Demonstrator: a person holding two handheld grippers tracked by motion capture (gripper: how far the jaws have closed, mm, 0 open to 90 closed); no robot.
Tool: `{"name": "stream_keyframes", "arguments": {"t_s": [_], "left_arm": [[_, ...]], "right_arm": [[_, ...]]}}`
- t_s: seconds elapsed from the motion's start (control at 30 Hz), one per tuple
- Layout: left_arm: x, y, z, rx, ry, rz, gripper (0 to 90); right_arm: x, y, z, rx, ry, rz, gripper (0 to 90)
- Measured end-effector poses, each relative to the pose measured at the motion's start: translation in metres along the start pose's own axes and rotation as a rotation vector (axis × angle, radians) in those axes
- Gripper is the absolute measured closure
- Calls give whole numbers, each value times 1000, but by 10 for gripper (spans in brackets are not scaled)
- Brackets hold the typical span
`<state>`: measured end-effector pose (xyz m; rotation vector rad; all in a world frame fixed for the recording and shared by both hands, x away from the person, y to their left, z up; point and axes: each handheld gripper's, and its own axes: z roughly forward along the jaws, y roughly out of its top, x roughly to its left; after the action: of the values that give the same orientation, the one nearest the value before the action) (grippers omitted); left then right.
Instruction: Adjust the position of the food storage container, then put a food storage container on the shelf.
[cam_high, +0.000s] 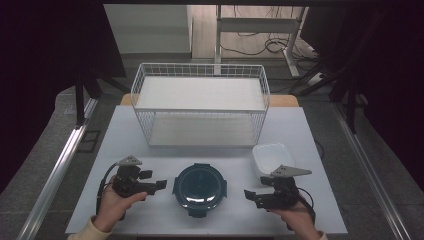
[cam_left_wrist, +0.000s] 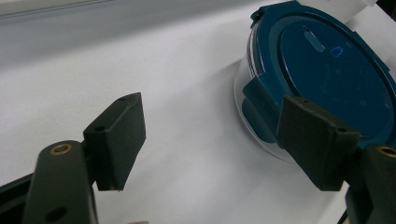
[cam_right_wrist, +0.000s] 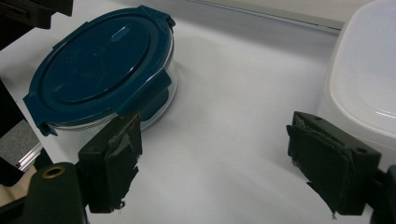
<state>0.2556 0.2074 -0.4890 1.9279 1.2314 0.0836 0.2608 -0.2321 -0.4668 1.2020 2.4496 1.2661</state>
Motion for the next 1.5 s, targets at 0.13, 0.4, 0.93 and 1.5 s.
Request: {"name": "stream_keyframes", "arguments": {"t_s": [0.13, 0.4, 0.93, 1.5], "left_arm": [[-1, -1, -2, -9, 4, -6, 230], [-4, -2, -3, -15, -6, -18, 215], [-16, 7, 11, -13, -125, -96, 194], [-19, 5, 54, 99, -309, -216, 186]], "right_arm": [[0, 1, 2, 4, -4, 1, 178], [6, 3, 9, 7, 11, 9, 178], [40, 9, 41, 24, 149, 131, 175], [39, 11, 89, 94, 238, 304, 138]]}}
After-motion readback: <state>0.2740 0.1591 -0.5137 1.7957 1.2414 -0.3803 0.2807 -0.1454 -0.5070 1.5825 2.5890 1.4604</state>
